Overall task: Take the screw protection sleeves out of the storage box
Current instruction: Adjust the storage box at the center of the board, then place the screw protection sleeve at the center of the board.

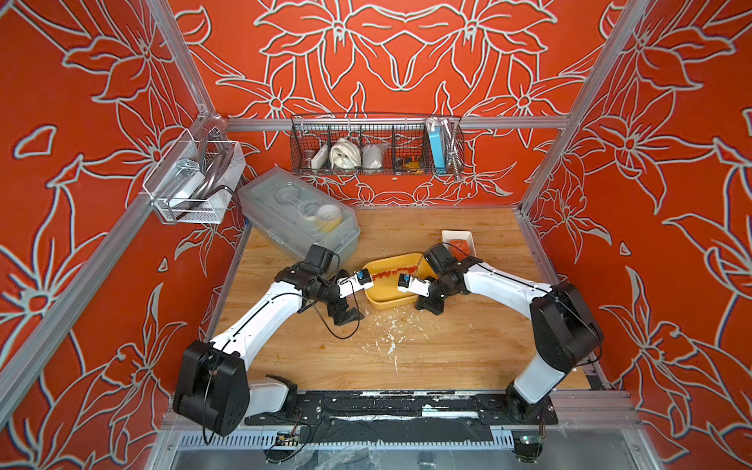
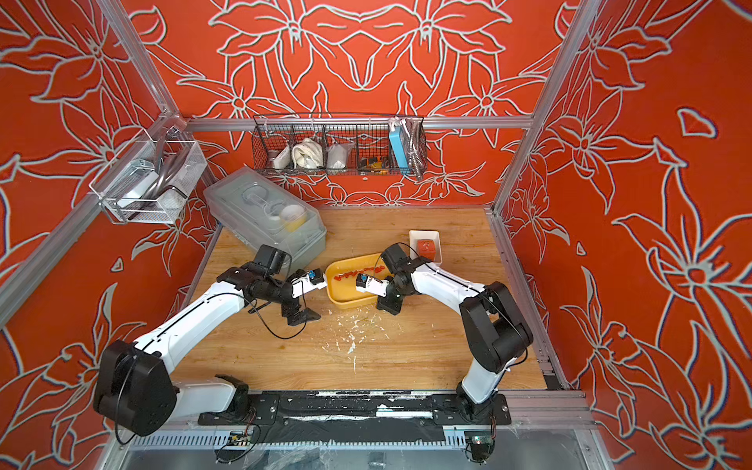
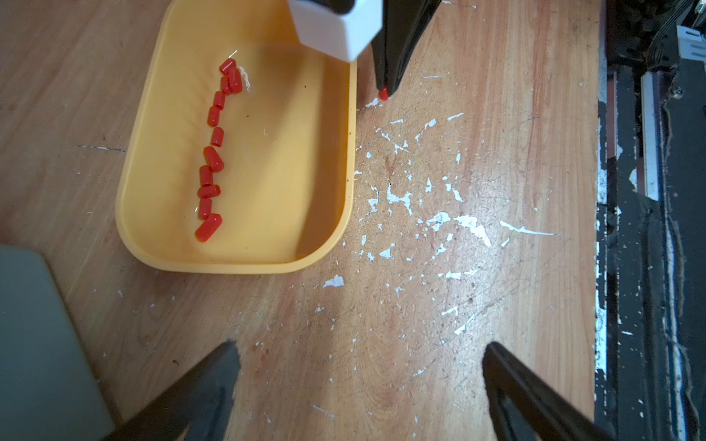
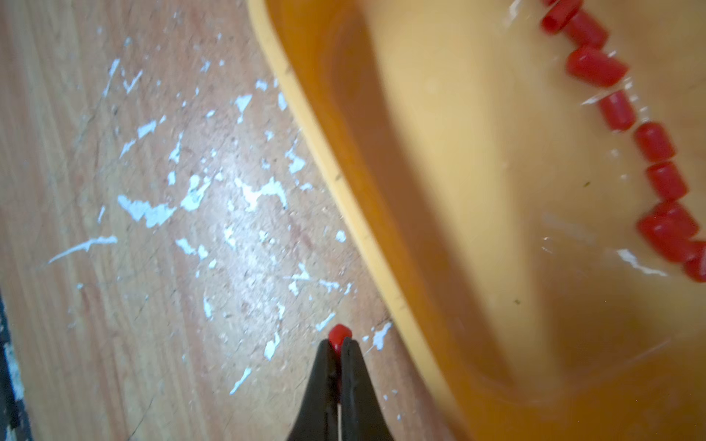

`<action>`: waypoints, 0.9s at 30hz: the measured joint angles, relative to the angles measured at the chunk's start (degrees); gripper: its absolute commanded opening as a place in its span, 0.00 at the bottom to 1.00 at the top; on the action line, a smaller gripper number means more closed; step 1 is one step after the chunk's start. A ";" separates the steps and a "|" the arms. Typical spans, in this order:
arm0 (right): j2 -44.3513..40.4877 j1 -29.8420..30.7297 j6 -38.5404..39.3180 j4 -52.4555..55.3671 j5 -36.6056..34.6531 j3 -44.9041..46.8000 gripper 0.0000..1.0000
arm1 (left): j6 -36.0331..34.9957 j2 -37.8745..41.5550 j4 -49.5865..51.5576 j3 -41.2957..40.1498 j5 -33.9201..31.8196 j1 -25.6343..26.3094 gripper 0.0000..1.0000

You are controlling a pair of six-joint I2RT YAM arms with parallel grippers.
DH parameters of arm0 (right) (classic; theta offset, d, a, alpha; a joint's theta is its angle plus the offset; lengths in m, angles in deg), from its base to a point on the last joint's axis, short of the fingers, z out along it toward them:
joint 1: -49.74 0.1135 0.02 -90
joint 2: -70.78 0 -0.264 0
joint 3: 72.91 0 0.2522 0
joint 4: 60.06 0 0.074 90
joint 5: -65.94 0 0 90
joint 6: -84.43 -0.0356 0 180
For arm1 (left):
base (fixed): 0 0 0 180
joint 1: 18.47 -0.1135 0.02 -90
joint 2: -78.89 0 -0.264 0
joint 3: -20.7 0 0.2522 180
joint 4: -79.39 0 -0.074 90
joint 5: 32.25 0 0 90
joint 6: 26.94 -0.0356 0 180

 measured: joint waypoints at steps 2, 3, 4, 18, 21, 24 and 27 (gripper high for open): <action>-1.57 0.02 1.14 1.60 -0.17 2.21 0.00 | 0.00 0.07 0.00 0.00 0.02 0.00 0.98; -2.32 0.02 1.40 2.10 -0.37 3.34 0.00 | -0.02 0.09 0.02 0.00 0.04 0.00 0.98; -2.93 0.02 1.60 2.45 -0.83 4.44 0.01 | -0.02 0.11 0.02 0.00 0.04 0.00 0.98; 0.74 0.72 0.26 2.14 -7.48 5.77 0.28 | -0.02 0.35 0.20 0.00 0.02 0.00 0.98; 0.31 0.72 0.20 3.32 -7.48 4.76 0.35 | 0.00 0.55 0.24 0.00 0.02 0.00 0.98; -2.45 0.72 0.50 5.40 -7.21 3.69 0.37 | 0.00 1.01 0.39 0.00 0.04 0.00 0.98; -6.97 0.70 0.74 7.50 -6.60 2.27 0.39 | 0.04 1.27 0.50 0.00 0.37 0.00 0.98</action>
